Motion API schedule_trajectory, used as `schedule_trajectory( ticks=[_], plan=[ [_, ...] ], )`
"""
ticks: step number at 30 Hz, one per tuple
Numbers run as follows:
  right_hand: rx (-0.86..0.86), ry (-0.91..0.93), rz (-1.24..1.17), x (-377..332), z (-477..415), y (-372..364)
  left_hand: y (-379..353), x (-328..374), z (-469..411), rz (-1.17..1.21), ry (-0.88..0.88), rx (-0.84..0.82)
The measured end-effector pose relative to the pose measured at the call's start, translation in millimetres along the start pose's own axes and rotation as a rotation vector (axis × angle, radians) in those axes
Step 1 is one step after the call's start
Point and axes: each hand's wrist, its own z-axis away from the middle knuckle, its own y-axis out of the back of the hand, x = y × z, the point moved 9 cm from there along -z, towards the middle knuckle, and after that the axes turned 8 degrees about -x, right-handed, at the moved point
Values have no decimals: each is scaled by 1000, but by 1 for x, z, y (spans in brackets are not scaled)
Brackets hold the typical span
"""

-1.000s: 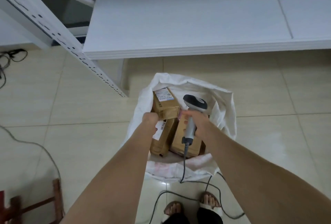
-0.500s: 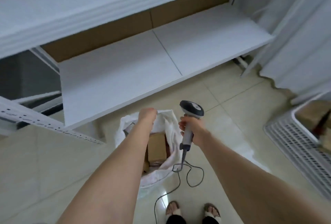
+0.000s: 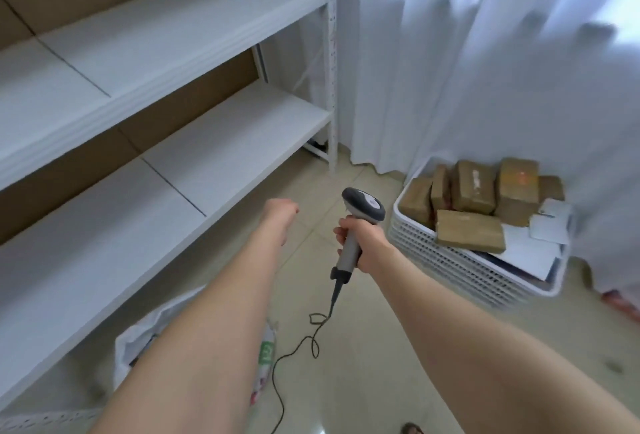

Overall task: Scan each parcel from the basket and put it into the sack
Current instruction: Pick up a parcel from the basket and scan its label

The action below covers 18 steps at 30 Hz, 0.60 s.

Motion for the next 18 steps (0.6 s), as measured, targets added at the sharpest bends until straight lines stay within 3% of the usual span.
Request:
schedule_trajectory(
  ticks=[9, 18],
  plan=[
    [103, 4, -319, -101, 2, 170, -208, 86, 10, -100, -102, -145],
    [184, 69, -456, -180, -52, 299, -364, 145, -38, -180, -123, -251]
  ],
)
